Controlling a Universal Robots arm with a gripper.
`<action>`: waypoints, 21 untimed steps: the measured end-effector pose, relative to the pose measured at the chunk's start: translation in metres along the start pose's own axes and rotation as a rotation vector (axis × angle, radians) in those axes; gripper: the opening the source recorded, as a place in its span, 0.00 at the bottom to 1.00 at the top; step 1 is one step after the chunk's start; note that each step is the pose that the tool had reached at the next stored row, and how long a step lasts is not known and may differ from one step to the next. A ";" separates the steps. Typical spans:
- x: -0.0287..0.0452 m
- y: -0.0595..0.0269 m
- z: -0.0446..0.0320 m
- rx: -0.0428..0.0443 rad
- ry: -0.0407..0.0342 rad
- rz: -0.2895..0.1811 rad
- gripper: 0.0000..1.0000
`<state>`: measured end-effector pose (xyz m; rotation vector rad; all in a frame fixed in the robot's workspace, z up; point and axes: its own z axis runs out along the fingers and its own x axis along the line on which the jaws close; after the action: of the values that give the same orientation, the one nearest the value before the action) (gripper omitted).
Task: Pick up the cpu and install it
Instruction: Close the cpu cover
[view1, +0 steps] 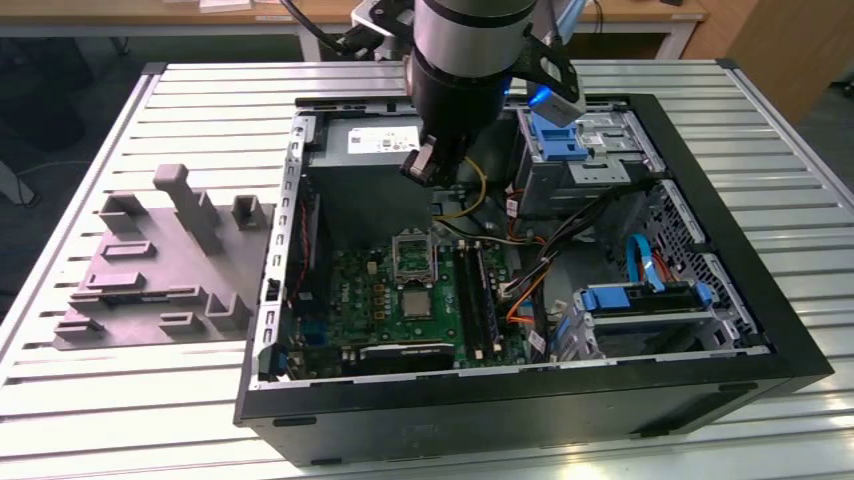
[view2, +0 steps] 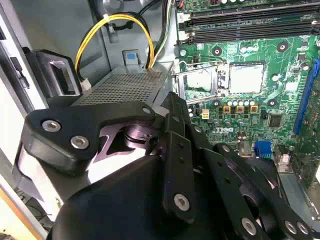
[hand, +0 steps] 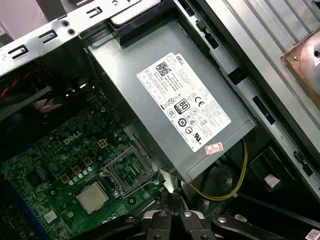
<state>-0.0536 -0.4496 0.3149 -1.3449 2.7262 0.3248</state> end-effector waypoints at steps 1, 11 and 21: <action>0.0000 0.0000 0.0000 0.0000 0.0000 0.000 0.11; 0.0000 0.0000 0.0000 -0.0008 0.0008 -0.005 0.11; 0.0000 -0.0001 0.0002 0.0029 0.0058 -0.005 0.11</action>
<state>-0.0535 -0.4497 0.3147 -1.3537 2.7266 0.3170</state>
